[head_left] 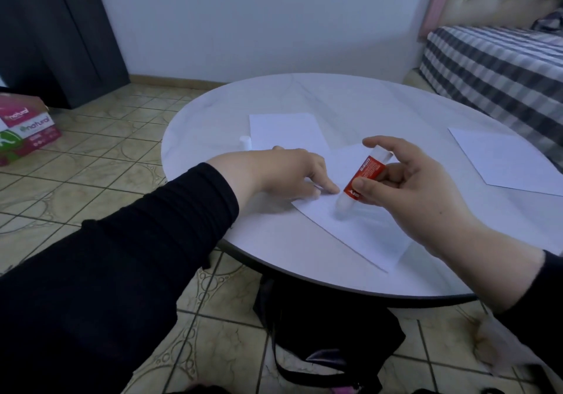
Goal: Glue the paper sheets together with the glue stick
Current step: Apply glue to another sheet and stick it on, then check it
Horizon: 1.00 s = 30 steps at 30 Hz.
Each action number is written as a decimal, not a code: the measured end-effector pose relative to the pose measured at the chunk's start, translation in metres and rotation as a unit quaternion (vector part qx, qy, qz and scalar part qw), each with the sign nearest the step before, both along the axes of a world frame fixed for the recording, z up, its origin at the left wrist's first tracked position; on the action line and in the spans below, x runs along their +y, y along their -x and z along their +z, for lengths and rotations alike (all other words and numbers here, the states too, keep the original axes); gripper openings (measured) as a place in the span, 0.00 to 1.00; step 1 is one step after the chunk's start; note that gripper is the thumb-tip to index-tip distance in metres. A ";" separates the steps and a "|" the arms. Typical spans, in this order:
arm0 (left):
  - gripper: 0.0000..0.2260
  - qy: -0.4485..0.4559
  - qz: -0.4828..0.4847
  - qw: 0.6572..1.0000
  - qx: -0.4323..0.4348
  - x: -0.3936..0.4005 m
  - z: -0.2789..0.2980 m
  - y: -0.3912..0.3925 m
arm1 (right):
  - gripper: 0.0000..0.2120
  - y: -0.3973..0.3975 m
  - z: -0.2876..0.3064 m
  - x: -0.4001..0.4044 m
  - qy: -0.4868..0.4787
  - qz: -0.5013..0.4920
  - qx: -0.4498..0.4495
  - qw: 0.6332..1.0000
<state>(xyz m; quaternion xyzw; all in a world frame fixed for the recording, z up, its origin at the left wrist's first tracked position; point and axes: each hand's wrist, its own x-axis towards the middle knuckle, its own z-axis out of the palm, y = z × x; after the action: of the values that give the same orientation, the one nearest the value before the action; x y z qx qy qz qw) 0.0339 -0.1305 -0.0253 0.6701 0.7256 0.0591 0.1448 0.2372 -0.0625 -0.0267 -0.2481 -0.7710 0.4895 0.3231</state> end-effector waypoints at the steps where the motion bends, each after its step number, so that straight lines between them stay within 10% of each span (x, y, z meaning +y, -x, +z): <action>1: 0.13 -0.009 0.008 1.000 -0.013 -0.002 -0.001 0.000 | 0.23 0.000 -0.001 -0.002 0.002 -0.004 0.002 1.000; 30: 0.11 -0.021 0.018 0.997 -0.071 -0.012 -0.013 0.004 | 0.25 -0.001 -0.009 -0.020 -0.026 0.047 -0.020 0.998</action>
<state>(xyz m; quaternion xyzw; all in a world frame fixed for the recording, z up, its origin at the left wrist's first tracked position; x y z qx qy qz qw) 0.0298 -0.1429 -0.0385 0.6542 0.7239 0.1239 0.1807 0.2379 -0.0825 -0.0358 -0.2132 -0.8007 0.4785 0.2907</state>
